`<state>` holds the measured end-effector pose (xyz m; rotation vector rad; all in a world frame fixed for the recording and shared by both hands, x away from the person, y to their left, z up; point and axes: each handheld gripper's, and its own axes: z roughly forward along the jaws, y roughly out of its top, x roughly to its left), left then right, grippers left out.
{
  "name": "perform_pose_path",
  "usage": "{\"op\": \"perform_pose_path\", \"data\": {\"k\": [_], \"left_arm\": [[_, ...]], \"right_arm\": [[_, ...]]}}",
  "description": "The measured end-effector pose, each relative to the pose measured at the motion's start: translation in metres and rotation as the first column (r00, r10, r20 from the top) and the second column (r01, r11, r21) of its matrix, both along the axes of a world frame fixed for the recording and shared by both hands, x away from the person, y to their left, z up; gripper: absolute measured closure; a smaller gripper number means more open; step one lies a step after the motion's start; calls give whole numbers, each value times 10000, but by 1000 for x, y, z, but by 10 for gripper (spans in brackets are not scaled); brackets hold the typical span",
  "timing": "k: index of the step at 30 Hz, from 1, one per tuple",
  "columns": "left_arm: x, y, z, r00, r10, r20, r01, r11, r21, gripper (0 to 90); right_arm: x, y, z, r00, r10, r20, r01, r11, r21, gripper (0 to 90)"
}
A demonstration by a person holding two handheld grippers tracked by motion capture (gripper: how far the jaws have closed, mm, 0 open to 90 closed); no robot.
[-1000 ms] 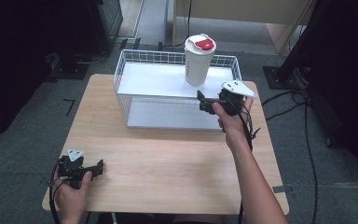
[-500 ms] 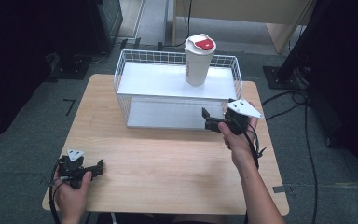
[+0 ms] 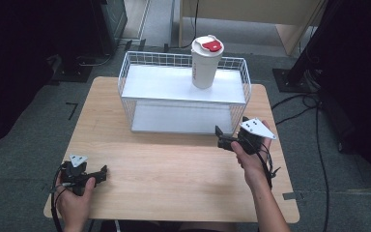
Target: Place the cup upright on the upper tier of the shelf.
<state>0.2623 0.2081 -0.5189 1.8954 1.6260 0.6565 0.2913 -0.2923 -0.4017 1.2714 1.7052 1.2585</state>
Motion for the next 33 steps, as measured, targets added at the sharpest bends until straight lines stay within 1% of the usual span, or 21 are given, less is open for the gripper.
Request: {"op": "perform_pose_path", "data": {"k": [3,5,7,10,13,20,26,30,33], "left_arm": [[0,0,0,10000,-13,-14,13,10000,15,0],[0,0,0,10000,-12,-14,12,10000,16,0],[0,0,0,10000,-12,-12,12,10000,15,0],[0,0,0,10000,-12,-14,12,10000,16,0],[0,0,0,10000,-5,-5,5,10000,7,0],[0,0,0,10000,-4,-4,4,10000,5,0],[0,0,0,10000,-6,-6,6,10000,6,0],[0,0,0,10000,-6,-7,6,10000,3,0],[0,0,0,10000,-4,-5,4,10000,2,0]], "right_arm": [[-5,-5,-8,9998,-222,7,222,9996,-195,0],[-8,-7,-13,9995,-311,-14,311,9992,-240,0],[-11,-11,-19,9991,-405,-107,401,9986,-356,0],[-15,-16,-27,9986,-481,-214,472,9981,-391,0],[-18,-20,-33,9977,-603,-301,594,9978,-304,0],[-25,-31,-49,9945,-868,-587,846,9957,-380,0],[-33,-41,-62,9900,-1094,-889,1062,9935,-402,0],[-38,-47,-70,9873,-1187,-1055,1134,9920,-551,0],[-43,-53,-75,9845,-1309,-1166,1252,9906,-544,0]]}}
